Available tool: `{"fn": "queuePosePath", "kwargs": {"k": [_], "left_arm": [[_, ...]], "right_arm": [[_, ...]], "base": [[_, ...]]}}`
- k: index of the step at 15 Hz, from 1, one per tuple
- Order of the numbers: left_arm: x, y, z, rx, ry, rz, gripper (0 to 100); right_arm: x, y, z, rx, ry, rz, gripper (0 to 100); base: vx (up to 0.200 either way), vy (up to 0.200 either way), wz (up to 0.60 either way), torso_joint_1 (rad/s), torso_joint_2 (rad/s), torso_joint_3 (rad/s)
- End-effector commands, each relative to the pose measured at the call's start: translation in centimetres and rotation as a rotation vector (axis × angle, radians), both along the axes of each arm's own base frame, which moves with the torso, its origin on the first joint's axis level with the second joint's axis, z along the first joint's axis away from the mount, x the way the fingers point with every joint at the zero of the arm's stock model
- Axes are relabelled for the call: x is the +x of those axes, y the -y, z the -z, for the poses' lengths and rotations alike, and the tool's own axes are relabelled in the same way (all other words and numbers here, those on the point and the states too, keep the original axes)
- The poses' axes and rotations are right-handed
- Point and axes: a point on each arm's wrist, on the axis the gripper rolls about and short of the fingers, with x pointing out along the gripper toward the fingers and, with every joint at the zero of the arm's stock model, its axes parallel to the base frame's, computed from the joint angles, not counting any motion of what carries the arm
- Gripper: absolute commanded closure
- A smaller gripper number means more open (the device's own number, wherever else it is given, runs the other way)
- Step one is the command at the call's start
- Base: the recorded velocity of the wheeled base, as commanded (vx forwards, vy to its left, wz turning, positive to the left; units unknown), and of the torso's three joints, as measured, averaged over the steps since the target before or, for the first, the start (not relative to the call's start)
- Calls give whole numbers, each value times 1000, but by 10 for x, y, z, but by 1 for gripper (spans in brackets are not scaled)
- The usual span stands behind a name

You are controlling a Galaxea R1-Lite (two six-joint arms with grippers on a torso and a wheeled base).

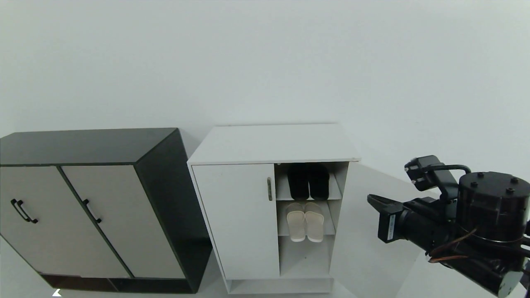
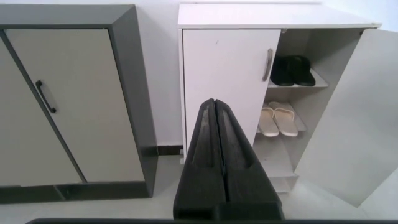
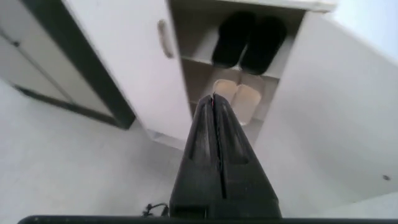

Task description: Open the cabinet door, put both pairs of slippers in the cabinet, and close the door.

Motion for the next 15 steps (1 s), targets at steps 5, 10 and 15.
{"fn": "queuePosePath", "kwargs": {"k": [5,10,15], "left_arm": [[0,0,0,-1,0,0,100],[0,0,0,-2,0,0,100],[0,0,0,-1,0,0,100]], "right_arm": [[51,76,6,-62,-17,235,100],[83,126,20,-84,-63,339,100],[108,164,38,-87,-115,419,100]], "base": [[0,0,0,0,0,0],[0,0,0,0,0,0],[0,0,0,0,0,0]]}}
